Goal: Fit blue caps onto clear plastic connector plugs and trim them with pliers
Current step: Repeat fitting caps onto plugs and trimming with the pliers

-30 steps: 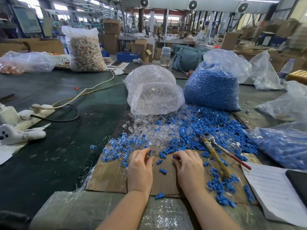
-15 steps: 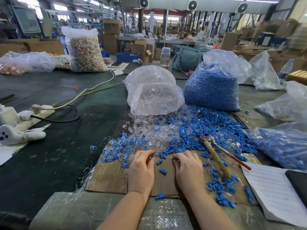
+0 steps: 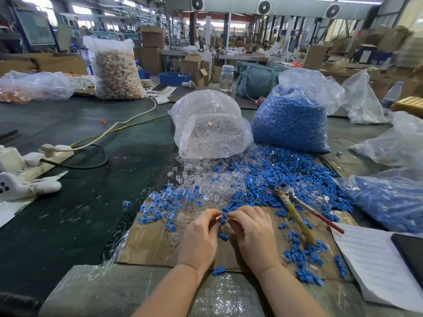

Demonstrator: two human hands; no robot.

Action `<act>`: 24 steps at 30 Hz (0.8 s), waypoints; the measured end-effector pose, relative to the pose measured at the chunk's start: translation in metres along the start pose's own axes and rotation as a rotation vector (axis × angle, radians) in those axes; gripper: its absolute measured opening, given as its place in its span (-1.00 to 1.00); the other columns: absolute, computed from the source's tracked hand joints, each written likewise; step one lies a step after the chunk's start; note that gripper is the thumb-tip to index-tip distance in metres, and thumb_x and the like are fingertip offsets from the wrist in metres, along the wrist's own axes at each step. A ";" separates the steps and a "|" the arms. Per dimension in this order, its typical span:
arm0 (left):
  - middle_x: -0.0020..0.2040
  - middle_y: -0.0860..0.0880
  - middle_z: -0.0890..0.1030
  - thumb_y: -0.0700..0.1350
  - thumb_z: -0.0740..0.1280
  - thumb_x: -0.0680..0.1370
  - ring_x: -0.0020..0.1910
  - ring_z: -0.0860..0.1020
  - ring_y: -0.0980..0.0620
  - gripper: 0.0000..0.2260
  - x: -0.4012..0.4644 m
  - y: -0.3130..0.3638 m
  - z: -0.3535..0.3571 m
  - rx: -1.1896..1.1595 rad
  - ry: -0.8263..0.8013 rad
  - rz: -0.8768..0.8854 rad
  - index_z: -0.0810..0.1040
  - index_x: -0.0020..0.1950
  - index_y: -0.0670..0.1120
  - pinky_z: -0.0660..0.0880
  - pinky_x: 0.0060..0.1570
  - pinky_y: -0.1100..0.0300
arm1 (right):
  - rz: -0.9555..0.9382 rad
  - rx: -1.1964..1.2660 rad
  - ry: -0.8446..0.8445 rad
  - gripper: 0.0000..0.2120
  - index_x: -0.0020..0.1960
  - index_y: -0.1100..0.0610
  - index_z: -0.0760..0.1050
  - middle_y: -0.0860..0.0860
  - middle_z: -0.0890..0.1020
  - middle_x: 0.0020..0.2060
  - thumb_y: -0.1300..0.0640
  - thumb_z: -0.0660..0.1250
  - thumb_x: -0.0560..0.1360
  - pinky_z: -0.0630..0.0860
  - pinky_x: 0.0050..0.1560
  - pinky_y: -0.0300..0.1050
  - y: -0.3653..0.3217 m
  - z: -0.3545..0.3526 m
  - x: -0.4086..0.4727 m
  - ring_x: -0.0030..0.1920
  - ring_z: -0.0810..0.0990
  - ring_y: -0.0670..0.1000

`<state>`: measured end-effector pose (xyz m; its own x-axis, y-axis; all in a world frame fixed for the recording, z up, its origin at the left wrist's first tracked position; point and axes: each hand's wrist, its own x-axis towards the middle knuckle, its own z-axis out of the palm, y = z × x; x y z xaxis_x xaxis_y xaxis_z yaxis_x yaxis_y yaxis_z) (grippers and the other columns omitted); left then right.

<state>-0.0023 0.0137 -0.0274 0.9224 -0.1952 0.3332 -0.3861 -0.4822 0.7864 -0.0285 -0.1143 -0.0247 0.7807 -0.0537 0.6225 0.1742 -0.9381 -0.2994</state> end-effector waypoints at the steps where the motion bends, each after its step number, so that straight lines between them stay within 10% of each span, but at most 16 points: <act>1: -0.10 0.19 0.55 -0.24 0.32 0.52 -0.12 0.50 0.36 -0.78 0.000 0.000 0.000 0.001 -0.012 0.013 0.55 0.12 -0.01 0.36 -0.09 0.61 | -0.011 -0.002 -0.003 -0.92 -0.17 0.06 0.59 -0.08 0.60 -0.23 0.07 0.34 0.43 0.50 -0.20 -0.07 -0.001 -0.001 0.000 -0.22 0.55 0.00; 13: -0.15 0.26 0.52 -0.25 0.37 0.49 -0.14 0.48 0.43 -0.77 -0.001 0.001 -0.002 -0.013 -0.039 0.030 0.56 0.08 0.02 0.34 -0.12 0.63 | -0.029 0.022 -0.056 -0.78 -0.22 0.10 0.52 -0.04 0.54 -0.30 0.06 0.14 0.47 0.49 -0.20 -0.10 -0.008 -0.004 -0.001 -0.28 0.50 0.01; 24: -0.12 0.23 0.56 -0.23 0.39 0.47 -0.10 0.51 0.37 -0.74 -0.002 0.001 -0.002 -0.030 -0.019 -0.006 0.54 0.10 0.03 0.38 -0.09 0.60 | 0.000 0.081 -0.071 -0.92 -0.22 0.13 0.52 -0.02 0.56 -0.30 0.21 0.38 0.44 0.53 -0.24 -0.02 -0.003 0.001 0.000 -0.28 0.52 0.03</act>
<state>-0.0039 0.0155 -0.0264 0.9246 -0.2090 0.3186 -0.3804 -0.4576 0.8037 -0.0289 -0.1108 -0.0246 0.8210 -0.0266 0.5703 0.2200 -0.9070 -0.3591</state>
